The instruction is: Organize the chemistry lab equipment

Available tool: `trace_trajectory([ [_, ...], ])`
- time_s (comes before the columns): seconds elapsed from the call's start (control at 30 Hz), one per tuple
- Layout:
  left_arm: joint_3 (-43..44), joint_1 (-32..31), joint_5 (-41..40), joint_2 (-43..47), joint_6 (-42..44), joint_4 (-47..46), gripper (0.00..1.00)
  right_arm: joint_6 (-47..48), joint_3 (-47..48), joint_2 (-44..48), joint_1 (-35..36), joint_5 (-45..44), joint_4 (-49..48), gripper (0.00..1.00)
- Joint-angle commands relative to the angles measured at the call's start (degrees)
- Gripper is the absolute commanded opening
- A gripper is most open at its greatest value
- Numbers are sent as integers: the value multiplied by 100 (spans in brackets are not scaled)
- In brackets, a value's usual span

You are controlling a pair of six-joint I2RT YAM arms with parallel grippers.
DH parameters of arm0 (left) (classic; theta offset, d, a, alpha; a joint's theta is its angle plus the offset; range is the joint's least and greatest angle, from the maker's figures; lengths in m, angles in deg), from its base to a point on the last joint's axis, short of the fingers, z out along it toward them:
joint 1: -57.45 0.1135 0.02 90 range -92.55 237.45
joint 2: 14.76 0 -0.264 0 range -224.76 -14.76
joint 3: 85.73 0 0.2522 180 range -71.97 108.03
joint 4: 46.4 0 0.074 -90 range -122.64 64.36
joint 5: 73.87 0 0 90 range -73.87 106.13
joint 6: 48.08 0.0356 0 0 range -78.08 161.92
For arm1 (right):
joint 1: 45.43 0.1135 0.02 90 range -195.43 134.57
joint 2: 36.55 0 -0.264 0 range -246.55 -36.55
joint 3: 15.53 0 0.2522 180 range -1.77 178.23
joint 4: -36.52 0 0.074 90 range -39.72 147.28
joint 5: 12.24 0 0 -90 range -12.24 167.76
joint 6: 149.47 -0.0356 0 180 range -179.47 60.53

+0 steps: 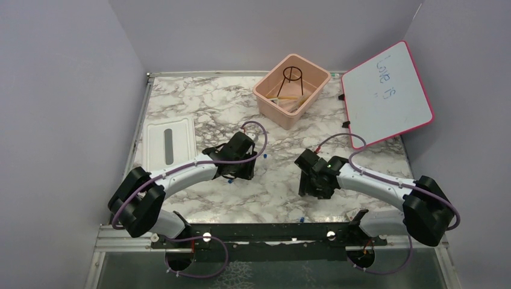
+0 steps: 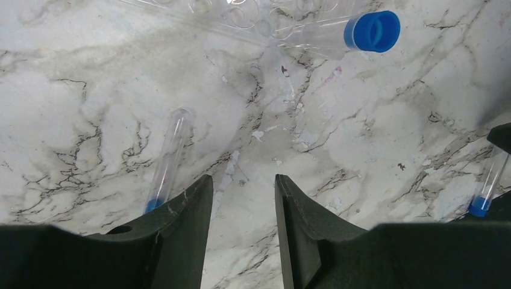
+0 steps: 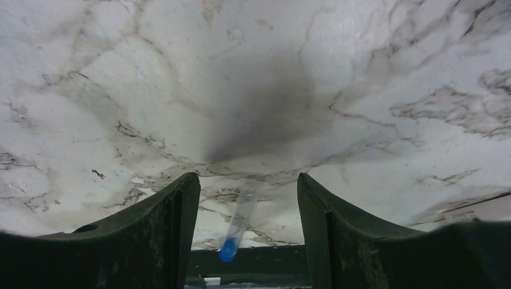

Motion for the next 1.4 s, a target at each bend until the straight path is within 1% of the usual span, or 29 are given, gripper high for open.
trace_trajectory([
  [0.0,63,-40,-34,211,-16,-184,46,-638,-364,111,3,596,221,65],
  [0.07,32,-41,-34,224,-27,-194,46,-846,-498,115,-1,713,275,64],
  [0.27,-10,-40,-218,255,-29,-211,46,-1217,-719,153,1,893,386,55],
  [0.33,-1,-40,-218,268,-29,-216,46,-1212,-753,177,1,973,314,47],
  [0.37,-4,-40,-218,273,-37,-212,46,-1191,-754,197,2,1009,258,42],
  [0.5,-47,-40,-266,374,-96,-273,46,-993,-794,277,-3,1032,11,14],
  [0.53,-71,-40,-270,418,-126,-308,46,-910,-803,294,2,1039,-85,9],
  [0.63,-179,-40,-271,615,-237,-478,46,-699,-794,402,1,1077,-412,2],
  [0.7,-265,-44,-269,788,-324,-625,47,-589,-741,510,0,1132,-663,1],
  [0.83,-484,-40,-92,1252,-522,-1081,53,-430,-532,765,4,1200,-1276,1],
  [0.87,-560,-40,49,1393,-596,-1233,55,-445,-498,823,4,1337,-1453,1],
  [0.97,-843,-40,317,1791,-948,-1739,63,-708,-425,959,4,1356,-2061,1],
  [1.07,-1172,-40,494,2194,-1402,-2388,72,-1269,-444,999,-1,1426,-2864,1],
  [1.2,-1545,-40,538,2580,-1980,-3180,79,-2286,-473,855,4,1629,-3983,1],
  [1.3,-1695,-40,434,2705,-2333,-3351,80,-3086,-454,769,4,1602,-4358,0],
  [1.37,-1694,-40,150,2765,-2674,-3096,78,-3526,-471,767,4,1482,-4555,1],
])
